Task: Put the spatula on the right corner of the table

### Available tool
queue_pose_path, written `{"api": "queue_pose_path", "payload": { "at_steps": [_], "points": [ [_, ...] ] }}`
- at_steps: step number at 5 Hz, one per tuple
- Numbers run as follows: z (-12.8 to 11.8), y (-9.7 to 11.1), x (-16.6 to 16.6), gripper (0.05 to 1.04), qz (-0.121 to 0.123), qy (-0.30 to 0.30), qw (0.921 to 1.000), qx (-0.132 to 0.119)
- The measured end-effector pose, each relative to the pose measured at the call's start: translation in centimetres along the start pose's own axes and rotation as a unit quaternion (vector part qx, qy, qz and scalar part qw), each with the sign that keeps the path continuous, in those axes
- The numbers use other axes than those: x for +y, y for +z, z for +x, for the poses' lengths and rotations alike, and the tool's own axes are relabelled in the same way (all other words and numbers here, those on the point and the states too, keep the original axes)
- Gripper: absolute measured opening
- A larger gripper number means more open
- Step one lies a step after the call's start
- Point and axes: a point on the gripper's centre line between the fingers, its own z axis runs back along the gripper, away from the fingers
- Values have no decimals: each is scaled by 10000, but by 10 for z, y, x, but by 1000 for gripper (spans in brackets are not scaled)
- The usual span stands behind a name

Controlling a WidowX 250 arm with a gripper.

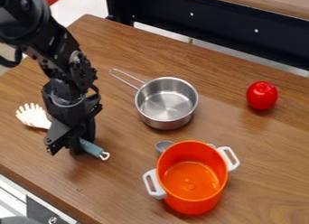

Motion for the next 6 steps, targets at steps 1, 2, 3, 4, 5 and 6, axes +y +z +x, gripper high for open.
{"api": "queue_pose_path", "payload": {
  "at_steps": [1,2,3,4,5,6],
  "points": [
    [1,1,-2,224,-123,-147,9998,-51],
    [2,10,0,224,-146,-379,9992,21],
    [8,30,-7,224,-212,-675,9975,-47],
    [8,48,-17,224,-286,-994,9946,49],
    [-3,62,-30,224,-381,-1458,9885,139],
    [-22,81,-52,224,-484,-1612,9854,241]
  ]
}}
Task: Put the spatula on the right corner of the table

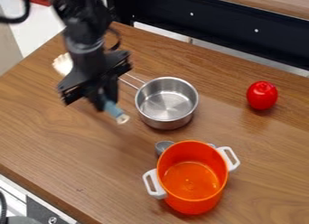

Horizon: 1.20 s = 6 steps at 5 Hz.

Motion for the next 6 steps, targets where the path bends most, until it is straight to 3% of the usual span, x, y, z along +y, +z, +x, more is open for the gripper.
{"api": "queue_pose_path", "payload": {
  "at_steps": [2,3,4,6],
  "points": [
    [-46,25,-52,224,-203,145,9991,343],
    [-87,21,-76,224,-107,-481,9985,242],
    [-124,11,-94,224,-240,-1170,9926,228],
    [-170,-7,-109,224,-384,-1159,9921,306]
  ]
}}
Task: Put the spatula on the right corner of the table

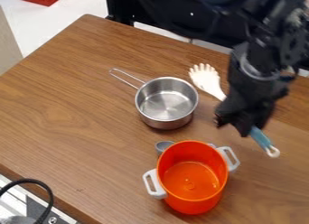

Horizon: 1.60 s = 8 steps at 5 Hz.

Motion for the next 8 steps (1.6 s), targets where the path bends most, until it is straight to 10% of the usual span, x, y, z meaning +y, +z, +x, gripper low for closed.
{"api": "queue_pose_path", "payload": {
  "at_steps": [5,8],
  "points": [
    [-39,-40,-5,261,-4,-553,9981,258],
    [-22,-26,5,994,-18,-471,9979,447]
  ]
}}
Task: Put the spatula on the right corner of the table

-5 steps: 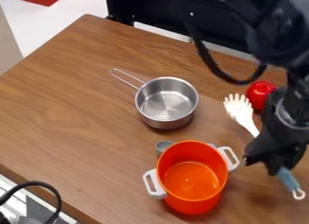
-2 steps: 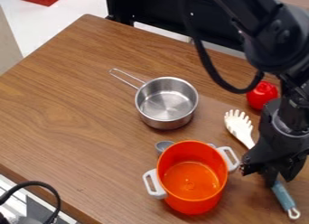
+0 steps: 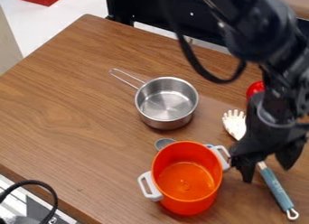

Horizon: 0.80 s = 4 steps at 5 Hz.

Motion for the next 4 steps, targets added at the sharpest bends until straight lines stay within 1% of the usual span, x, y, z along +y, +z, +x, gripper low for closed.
{"api": "queue_pose_path", "payload": {
  "at_steps": [1,2,3,4],
  "points": [
    [9,28,-1,1000,-254,65,9996,-64],
    [23,57,-1,999,-583,323,9977,-101],
    [48,64,13,999,-548,500,9966,-356],
    [79,60,47,999,-121,626,9954,-709]
  ]
}}
